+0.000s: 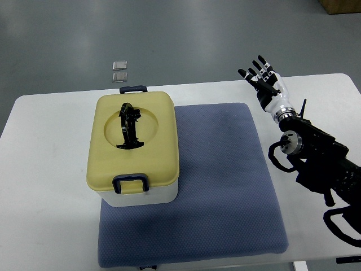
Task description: Open white storage box with right hand
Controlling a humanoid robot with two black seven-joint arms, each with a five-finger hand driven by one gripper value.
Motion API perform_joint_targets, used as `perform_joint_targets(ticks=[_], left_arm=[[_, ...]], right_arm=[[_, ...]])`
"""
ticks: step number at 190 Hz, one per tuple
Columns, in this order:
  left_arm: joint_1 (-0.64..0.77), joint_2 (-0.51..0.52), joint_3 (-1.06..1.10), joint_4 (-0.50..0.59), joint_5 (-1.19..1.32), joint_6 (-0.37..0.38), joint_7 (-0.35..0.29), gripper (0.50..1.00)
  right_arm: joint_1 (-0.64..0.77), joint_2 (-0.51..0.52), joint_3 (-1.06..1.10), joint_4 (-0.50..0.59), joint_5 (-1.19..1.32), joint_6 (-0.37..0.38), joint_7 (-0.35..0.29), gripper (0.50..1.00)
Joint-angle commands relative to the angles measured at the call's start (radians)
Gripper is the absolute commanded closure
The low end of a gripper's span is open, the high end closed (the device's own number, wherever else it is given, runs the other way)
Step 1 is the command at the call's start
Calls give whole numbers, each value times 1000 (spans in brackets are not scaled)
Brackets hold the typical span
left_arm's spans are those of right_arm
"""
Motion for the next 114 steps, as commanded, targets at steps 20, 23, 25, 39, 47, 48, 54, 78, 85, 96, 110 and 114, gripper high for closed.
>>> perform_joint_targets(ticks=[20,23,25,39,47,48,54,78,85,96,110,114], left_arm=[[0,0,-4,2,0,0,-1,500],[0,0,-5,2,0,0,1,500],[0,0,-7,3,-1,0,2,500],[0,0,-7,8,-1,3,2,500],[0,0,-5,11,-1,3,2,500],[0,0,-5,13,-1,3,4,500],[0,0,-4,13,-1,6,2,500],[-2,0,-2,13,-1,9,2,500],[-2,0,-2,11,-1,9,2,500],[-2,0,-5,11,-1,8,2,500],[-2,0,-5,11,-1,9,2,500],[-2,0,-5,11,-1,9,2,500]], right_arm=[[-2,0,0,0,1,1,0,540],[-2,0,-2,-1,0,1,0,540],[-2,0,-2,1,1,1,0,540],[-3,0,-2,-1,0,1,0,540],[-3,0,0,-1,0,1,0,540],[-3,0,0,-1,0,1,0,540],[-3,0,0,1,1,3,0,540],[-5,0,0,1,0,6,0,540],[-3,0,0,-1,0,6,0,540],[-2,0,1,-1,0,5,0,540],[0,0,1,-1,0,1,0,540],[0,0,1,-1,0,0,0,540]])
